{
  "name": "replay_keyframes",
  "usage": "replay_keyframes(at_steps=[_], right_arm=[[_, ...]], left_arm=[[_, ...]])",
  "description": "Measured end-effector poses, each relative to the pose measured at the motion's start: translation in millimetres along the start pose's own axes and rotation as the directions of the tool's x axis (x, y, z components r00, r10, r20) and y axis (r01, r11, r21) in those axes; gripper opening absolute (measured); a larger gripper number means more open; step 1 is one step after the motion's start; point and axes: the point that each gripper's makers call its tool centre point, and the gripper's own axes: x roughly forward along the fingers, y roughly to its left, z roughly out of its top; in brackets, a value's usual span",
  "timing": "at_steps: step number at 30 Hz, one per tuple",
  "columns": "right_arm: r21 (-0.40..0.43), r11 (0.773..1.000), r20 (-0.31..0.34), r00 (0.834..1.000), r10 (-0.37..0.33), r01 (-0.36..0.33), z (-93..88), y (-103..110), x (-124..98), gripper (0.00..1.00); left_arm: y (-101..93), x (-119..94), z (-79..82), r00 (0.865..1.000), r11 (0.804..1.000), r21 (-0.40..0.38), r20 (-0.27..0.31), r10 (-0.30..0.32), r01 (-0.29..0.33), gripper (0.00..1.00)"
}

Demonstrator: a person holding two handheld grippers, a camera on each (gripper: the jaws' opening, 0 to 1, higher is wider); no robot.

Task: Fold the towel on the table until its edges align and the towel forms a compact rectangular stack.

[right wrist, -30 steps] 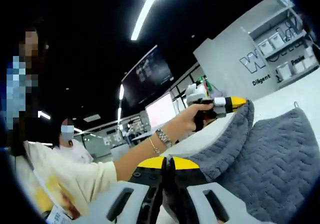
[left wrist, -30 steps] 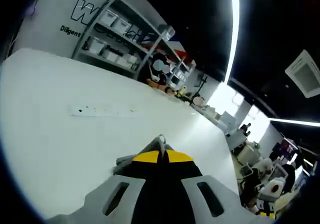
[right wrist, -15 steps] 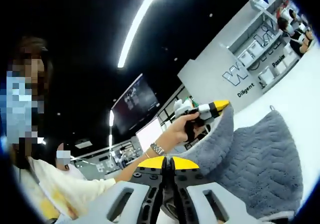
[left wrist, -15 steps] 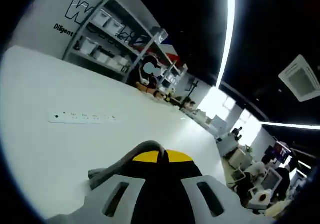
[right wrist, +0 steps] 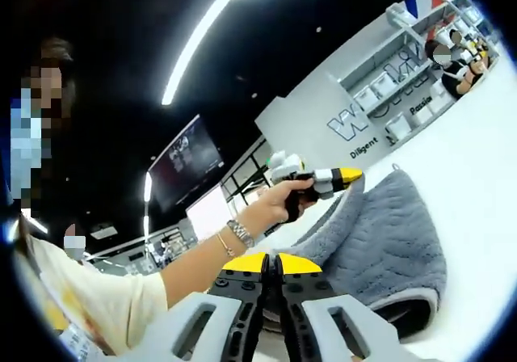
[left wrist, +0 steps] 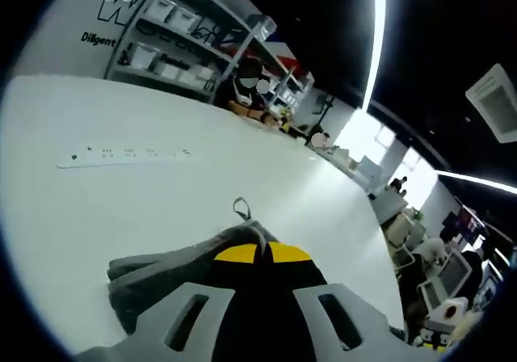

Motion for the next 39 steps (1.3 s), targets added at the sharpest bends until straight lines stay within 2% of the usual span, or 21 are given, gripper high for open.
replay_keyframes(at_steps=[6, 12, 13, 15, 17, 20, 24, 26, 27, 29, 32, 35, 37, 39], right_arm=[[0.01, 0.998, -0.005, 0.998, -0.056, 0.056, -8.0, -12.3, -9.2, 0.01], [-0.014, 0.995, 0.012, 0.995, -0.096, 0.096, -5.6, -20.1, -16.9, 0.04], [-0.037, 0.993, 0.013, 0.994, -0.108, 0.108, -4.3, -21.8, -19.1, 0.06], [-0.095, 0.986, 0.023, 0.991, -0.132, 0.134, 0.0, -25.2, -23.5, 0.09], [-0.136, 0.979, 0.03, 0.989, -0.147, 0.15, 4.8, -26.0, -26.8, 0.16], [-0.191, 0.966, 0.051, 0.985, -0.167, 0.174, 15.3, -25.2, -31.6, 0.18], [-0.246, 0.956, 0.057, 0.987, -0.151, 0.161, 25.5, -18.3, -33.1, 0.18], [-0.284, 0.948, 0.051, 0.99, -0.135, 0.144, 30.8, -15.5, -29.4, 0.18], [-0.306, 0.943, 0.041, 0.991, -0.125, 0.132, 32.0, -14.5, -27.4, 0.18], [-0.368, 0.927, -0.023, 0.997, -0.079, 0.065, 28.9, -7.5, -19.4, 0.17], [-0.417, 0.908, -0.142, 0.99, -0.018, -0.043, 14.8, 2.8, -7.3, 0.16], [-0.442, 0.893, -0.242, 0.97, -0.026, -0.086, -3.7, -0.7, 0.0, 0.16], [-0.458, 0.885, -0.279, 0.959, -0.055, -0.083, -14.4, -8.8, 3.5, 0.17], [-0.457, 0.886, -0.3, 0.951, -0.072, -0.077, -22.8, -16.0, 5.7, 0.17]], left_arm=[[7.6, 12.1, -19.5, 1.0, 1.0, -0.005, -0.021, 0.013, -0.013, 0.03], [3.9, 3.8, -13.0, 0.999, 0.999, 0.038, 0.031, 0.01, -0.011, 0.1], [3.0, 1.3, -7.2, 0.998, 0.998, 0.067, 0.056, 0.001, -0.005, 0.12], [-3.2, -3.2, 0.0, 0.995, 0.997, 0.074, 0.095, -0.029, 0.022, 0.16], [-8.0, -5.5, 2.6, 0.993, 0.996, 0.075, 0.109, -0.051, 0.043, 0.2], [-12.4, -4.0, -1.1, 0.994, 0.994, 0.093, 0.091, -0.061, 0.052, 0.27], [-10.8, -0.7, -3.5, 0.994, 0.992, 0.115, 0.09, -0.056, 0.046, 0.27], [-13.1, 0.4, -3.3, 0.993, 0.994, 0.088, 0.099, -0.066, 0.057, 0.27], [-14.0, -0.3, -2.4, 0.993, 0.995, 0.081, 0.101, -0.069, 0.061, 0.27], [-17.3, -4.7, 6.2, 0.99, 0.994, 0.082, 0.117, -0.081, 0.072, 0.27], [-23.6, -12.7, 19.0, 0.984, 0.992, 0.083, 0.144, -0.102, 0.091, 0.27], [-22.0, -18.3, 23.5, 0.987, 0.992, 0.109, 0.143, -0.076, 0.061, 0.27], [-13.7, -19.8, 19.5, 0.994, 0.988, 0.151, 0.112, -0.022, 0.005, 0.26], [-10.4, -17.2, 18.6, 0.995, 0.98, 0.197, 0.099, -0.006, -0.014, 0.24]])
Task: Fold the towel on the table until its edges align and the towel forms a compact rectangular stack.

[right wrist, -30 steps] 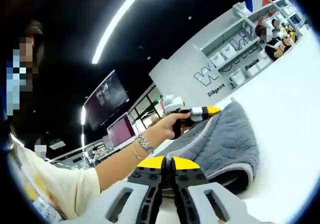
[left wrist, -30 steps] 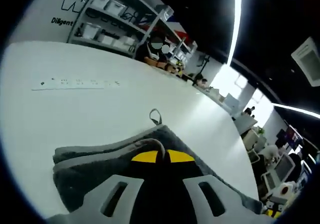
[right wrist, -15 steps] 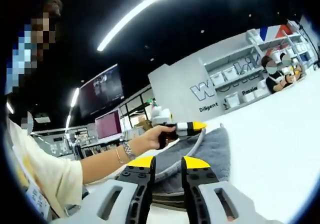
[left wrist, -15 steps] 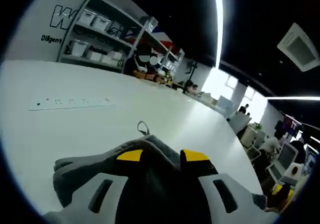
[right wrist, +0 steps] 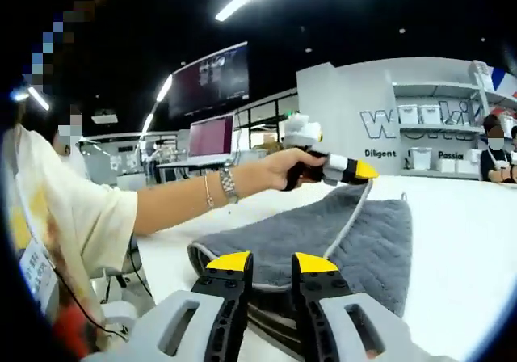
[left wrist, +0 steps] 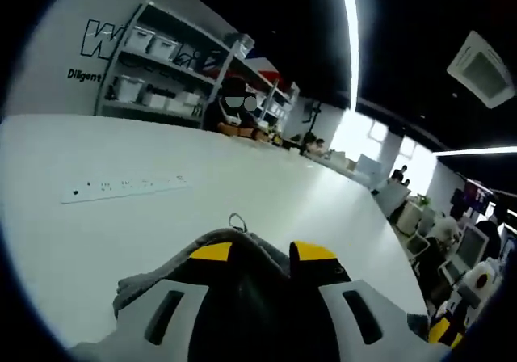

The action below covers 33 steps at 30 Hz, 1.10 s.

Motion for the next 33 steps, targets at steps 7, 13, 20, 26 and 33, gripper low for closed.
replay_keyframes(at_steps=[7, 13, 20, 26, 33], right_arm=[[0.052, 0.999, -0.047, 0.999, 0.011, -0.008, -17.0, -2.9, -3.3, 0.16], [0.053, 0.999, -0.059, 0.998, 0.016, -0.013, -20.3, -0.8, -5.3, 0.16], [0.057, 0.998, -0.056, 0.998, 0.018, -0.015, -20.9, -0.1, -7.9, 0.16], [0.061, 0.998, -0.036, 0.999, 0.03, -0.028, -17.0, 1.7, -8.2, 0.17], [0.074, 0.997, 0.061, 0.998, 0.008, -0.012, 7.2, -9.1, 2.1, 0.19]], left_arm=[[3.3, 14.9, -6.5, 0.995, 0.997, 0.066, -0.097, -0.025, 0.031, 0.23], [7.7, 15.4, -29.7, 0.974, 0.996, 0.09, -0.225, 0.023, -0.003, 0.23], [18.8, -2.0, -8.3, 0.984, 0.998, 0.063, -0.172, 0.037, -0.027, 0.25], [-15.0, -14.0, 15.7, 0.98, 0.974, -0.108, 0.005, -0.197, 0.197, 0.26], [-9.9, 1.5, -29.3, 0.97, 0.973, -0.08, -0.102, -0.222, 0.215, 0.25]])
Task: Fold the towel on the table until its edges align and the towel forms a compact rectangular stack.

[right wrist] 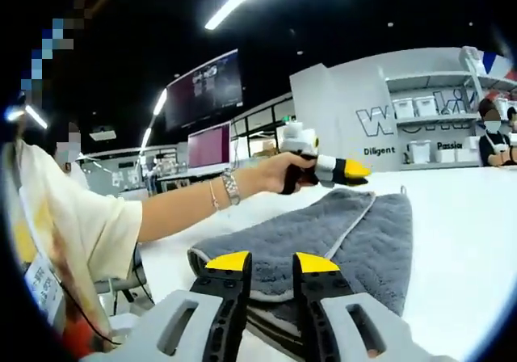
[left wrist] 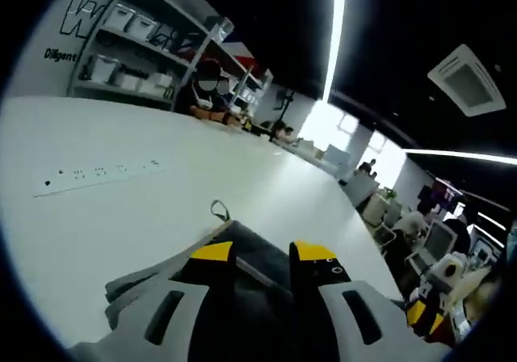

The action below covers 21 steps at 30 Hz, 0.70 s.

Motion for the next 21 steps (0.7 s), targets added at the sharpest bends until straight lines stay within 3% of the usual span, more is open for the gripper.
replay_keyframes(at_steps=[4, 7, 13, 16, 19, 21], right_arm=[[-0.03, 0.999, -0.1, 0.995, 0.017, -0.02, -20.6, 1.7, 8.2, 0.2], [-0.033, 0.999, -0.113, 0.993, 0.021, -0.025, -27.4, 1.5, 9.0, 0.2], [-0.064, 0.997, -0.157, 0.987, 0.037, -0.047, -31.0, 3.5, 4.1, 0.2], [-0.085, 0.995, -0.169, 0.985, 0.035, -0.05, -31.9, 4.6, 4.0, 0.2], [-0.079, 0.996, -0.17, 0.985, 0.037, -0.051, -31.2, 4.7, 3.9, 0.21], [-0.033, 0.996, -0.144, 0.986, 0.078, -0.084, -26.5, 11.5, 3.5, 0.28]], left_arm=[[14.9, 3.6, -14.6, 0.997, 0.998, 0.046, -0.066, 0.045, -0.042, 0.24], [19.1, 2.1, -21.5, 0.995, 0.995, 0.076, -0.083, 0.064, -0.058, 0.2], [38.6, -7.4, -24.3, 0.995, 0.995, 0.039, -0.043, 0.091, -0.089, 0.11], [43.7, -7.8, -25.8, 0.997, 0.997, 0.0, -0.022, 0.073, -0.073, 0.07], [37.5, -8.9, -26.0, 0.998, 0.998, -0.019, -0.002, 0.063, -0.063, 0.08], [34.4, -11.0, -17.5, 0.999, 0.999, -0.023, 0.018, 0.048, -0.048, 0.15]])
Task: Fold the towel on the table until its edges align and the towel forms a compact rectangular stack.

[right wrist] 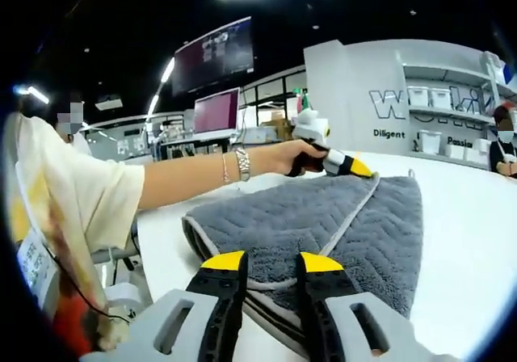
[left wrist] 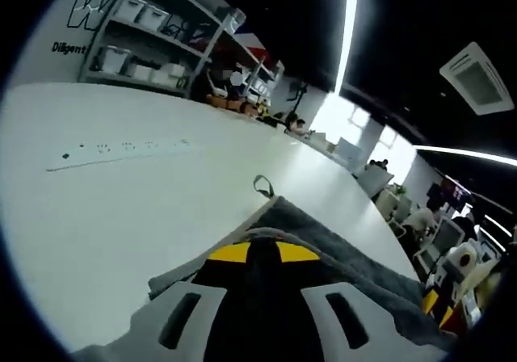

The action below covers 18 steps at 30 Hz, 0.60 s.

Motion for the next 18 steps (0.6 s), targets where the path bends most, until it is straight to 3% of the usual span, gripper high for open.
replay_keyframes(at_steps=[2, 5, 7, 8, 11, 13, 16, 18], right_arm=[[0.057, 0.998, 0.06, 0.998, 0.022, -0.025, 11.3, 2.6, -4.4, 0.31], [0.017, 1.0, 0.127, 0.992, 0.023, -0.026, 31.6, -0.3, -20.6, 0.3], [-0.006, 0.999, 0.142, 0.989, 0.042, -0.042, 39.9, -1.5, -30.1, 0.31], [-0.018, 0.999, 0.141, 0.989, 0.043, -0.041, 44.4, -5.7, -37.1, 0.31], [-0.076, 0.997, 0.141, 0.99, 0.031, -0.021, 52.4, -16.8, -49.9, 0.32], [-0.065, 0.996, 0.149, 0.986, 0.076, -0.067, 59.7, -16.1, -58.8, 0.32], [-0.158, 0.987, 0.118, 0.991, 0.058, -0.039, 63.8, -25.7, -68.3, 0.32], [-0.232, 0.973, 0.087, 0.995, 0.04, -0.019, 62.6, -31.7, -71.3, 0.32]], left_arm=[[-11.7, -5.0, 11.6, 0.999, 0.999, 0.042, 0.044, -0.022, 0.02, 0.22], [-37.1, -21.3, 24.5, 0.994, 0.989, 0.136, 0.089, -0.068, 0.055, 0.28], [-60.6, -38.8, 25.5, 0.99, 0.97, 0.228, 0.088, -0.109, 0.087, 0.34], [-72.2, -51.1, 22.3, 0.991, 0.948, 0.305, 0.067, -0.113, 0.088, 0.35], [-80.7, -75.9, 24.5, 0.995, 0.891, 0.452, 0.05, -0.083, 0.052, 0.43], [-90.8, -93.2, 21.6, 0.998, 0.849, 0.529, 0.045, -0.05, 0.019, 0.58], [-110.3, -114.4, 11.9, 0.999, 0.813, 0.582, 0.03, -0.022, 0.001, 0.8], [-123.6, -125.2, 4.2, 0.999, 0.806, 0.592, 0.031, -0.017, -0.005, 0.85]])
